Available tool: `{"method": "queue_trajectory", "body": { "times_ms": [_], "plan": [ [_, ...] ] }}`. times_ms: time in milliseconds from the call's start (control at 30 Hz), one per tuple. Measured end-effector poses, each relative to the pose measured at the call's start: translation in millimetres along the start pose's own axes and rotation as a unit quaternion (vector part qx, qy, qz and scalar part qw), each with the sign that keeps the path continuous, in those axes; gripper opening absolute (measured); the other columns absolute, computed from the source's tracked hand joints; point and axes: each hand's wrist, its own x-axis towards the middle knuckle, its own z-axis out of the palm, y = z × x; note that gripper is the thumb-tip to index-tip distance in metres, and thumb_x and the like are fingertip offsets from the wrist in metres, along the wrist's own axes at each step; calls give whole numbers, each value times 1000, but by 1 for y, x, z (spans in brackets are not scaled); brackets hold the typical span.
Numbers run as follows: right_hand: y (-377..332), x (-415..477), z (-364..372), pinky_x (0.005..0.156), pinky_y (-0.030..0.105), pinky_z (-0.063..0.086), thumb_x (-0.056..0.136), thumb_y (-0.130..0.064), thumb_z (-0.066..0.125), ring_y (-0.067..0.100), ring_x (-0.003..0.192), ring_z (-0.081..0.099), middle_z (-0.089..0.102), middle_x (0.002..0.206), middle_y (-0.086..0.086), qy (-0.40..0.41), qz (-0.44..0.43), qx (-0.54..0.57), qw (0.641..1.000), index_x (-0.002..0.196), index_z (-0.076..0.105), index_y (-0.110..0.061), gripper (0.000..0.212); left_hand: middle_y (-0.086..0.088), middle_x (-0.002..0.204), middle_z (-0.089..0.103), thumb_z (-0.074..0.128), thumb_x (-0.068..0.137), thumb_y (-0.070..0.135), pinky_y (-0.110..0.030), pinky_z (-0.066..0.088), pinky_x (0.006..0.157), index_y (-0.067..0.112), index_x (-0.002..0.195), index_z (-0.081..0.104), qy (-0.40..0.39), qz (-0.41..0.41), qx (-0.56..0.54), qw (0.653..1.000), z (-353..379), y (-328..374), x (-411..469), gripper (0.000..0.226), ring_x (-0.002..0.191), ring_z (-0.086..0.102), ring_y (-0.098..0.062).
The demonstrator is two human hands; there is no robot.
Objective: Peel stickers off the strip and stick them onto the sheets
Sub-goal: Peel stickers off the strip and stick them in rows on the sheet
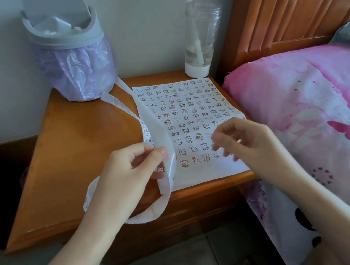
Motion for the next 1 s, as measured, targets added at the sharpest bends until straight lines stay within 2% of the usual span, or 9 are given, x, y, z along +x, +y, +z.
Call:
{"method": "queue_trajectory", "body": {
  "times_ms": [100,200,300,367,500,600,733,1000],
  "plan": [
    [-22,-13,25,75,27,55,83,-32,63,12,84,68,72,92,-4,-84,-23,104,991,96,64,-20,17,4,76,71,57,87,30,-4,47,56,19,79,70,14,6,-65,998,-2,10,-3,18,71,67,1],
    [-30,-18,39,81,33,56,78,-21,69,19,87,70,72,92,2,-97,-28,195,976,97,64,-12,22,0,75,71,58,86,30,-7,50,56,17,84,70,23,14,-97,995,0,13,-6,18,76,69,-7],
    [-31,-17,39,75,33,58,75,-12,72,21,78,70,72,83,6,-86,-7,251,964,92,63,-7,20,0,77,73,58,80,37,-23,59,68,18,86,69,38,18,-110,993,3,12,-6,24,77,71,-15],
    [-31,-16,37,71,29,57,74,-8,72,21,72,69,72,79,8,-83,7,276,957,87,63,-7,16,1,81,73,57,78,41,-33,59,76,19,87,69,49,21,-104,993,5,11,-6,26,79,71,-18],
    [-28,-14,37,68,27,57,76,-5,71,22,70,69,72,81,7,-62,-7,236,970,87,67,-5,11,0,82,74,53,84,45,-43,57,82,18,87,70,30,5,-106,994,5,12,-7,32,82,71,-18],
    [-26,-13,37,66,25,57,79,-4,70,17,72,69,73,84,4,-41,-18,208,977,89,69,-6,10,2,80,75,50,85,47,-36,58,80,19,86,71,-7,-24,-125,992,5,14,-7,36,80,71,-14],
    [-24,-14,37,68,25,57,80,-5,69,16,71,69,73,84,3,-29,-31,177,983,91,70,-8,11,9,73,73,58,88,26,-7,50,62,18,81,71,-21,9,-84,996,6,15,-9,16,72,70,-2],
    [-22,-14,38,74,32,59,82,-9,69,17,74,70,73,83,1,-14,-50,134,990,91,72,-10,10,10,74,74,61,86,23,-5,49,60,18,83,72,2,20,-85,996,8,10,-7,13,72,70,-3]
  ]
}}
